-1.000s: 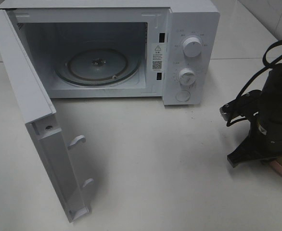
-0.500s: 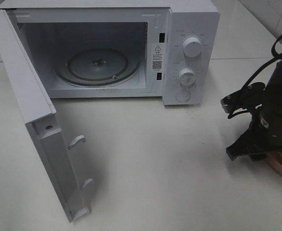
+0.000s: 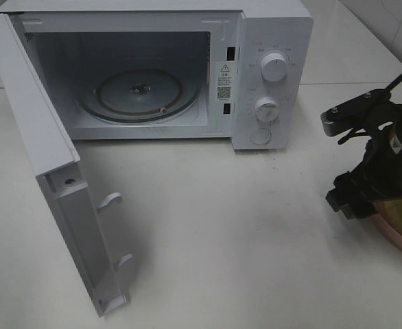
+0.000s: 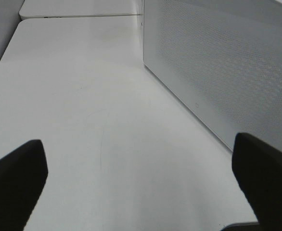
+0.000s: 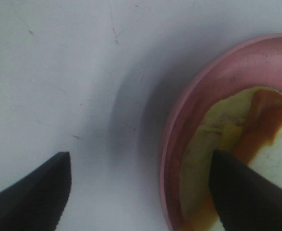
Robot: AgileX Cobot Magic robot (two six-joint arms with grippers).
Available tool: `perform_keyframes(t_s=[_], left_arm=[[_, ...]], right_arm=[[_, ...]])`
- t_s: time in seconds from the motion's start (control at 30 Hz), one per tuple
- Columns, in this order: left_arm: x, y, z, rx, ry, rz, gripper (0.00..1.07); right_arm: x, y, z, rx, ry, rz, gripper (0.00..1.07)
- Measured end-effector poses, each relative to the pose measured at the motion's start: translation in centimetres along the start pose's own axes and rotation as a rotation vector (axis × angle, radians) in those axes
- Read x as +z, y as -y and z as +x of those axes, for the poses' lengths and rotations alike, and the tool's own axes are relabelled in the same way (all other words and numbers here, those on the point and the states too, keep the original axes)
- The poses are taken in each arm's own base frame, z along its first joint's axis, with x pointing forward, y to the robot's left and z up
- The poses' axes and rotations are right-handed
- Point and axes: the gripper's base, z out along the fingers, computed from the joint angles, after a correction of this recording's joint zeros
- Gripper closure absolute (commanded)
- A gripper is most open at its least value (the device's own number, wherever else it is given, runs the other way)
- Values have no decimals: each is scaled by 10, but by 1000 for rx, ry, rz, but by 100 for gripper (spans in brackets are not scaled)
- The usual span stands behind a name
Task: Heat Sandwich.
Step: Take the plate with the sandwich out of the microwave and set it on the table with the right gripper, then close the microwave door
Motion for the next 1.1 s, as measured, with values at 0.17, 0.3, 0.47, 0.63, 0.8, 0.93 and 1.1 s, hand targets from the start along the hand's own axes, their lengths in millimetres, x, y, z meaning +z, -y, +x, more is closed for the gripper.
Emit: perform_keyframes(t_s=[0.17, 0.3, 0.47, 0.63, 0.8, 0.93, 1.1], left_arm=[[0, 0, 0, 0, 0, 0, 3], [0, 0, 0, 0, 0, 0, 3], [0, 0, 0, 0, 0, 0, 3], [0, 0, 0, 0, 0, 0, 3], [0, 0, 0, 0, 0, 0, 3], [0, 0, 0, 0, 0, 0, 3], [0, 0, 0, 0, 0, 0, 3]], right_arm=[[-13, 1, 3, 13, 15, -18, 28], [-27, 3, 7, 39, 28, -36, 29], [-45, 6, 15, 68, 41, -57, 30], [-69, 11, 26, 93, 73, -55, 31], [-89, 16, 37, 118, 105, -54, 31], [-103, 18, 46, 144, 130, -68, 31], [-118, 19, 60, 153, 146, -91, 31]])
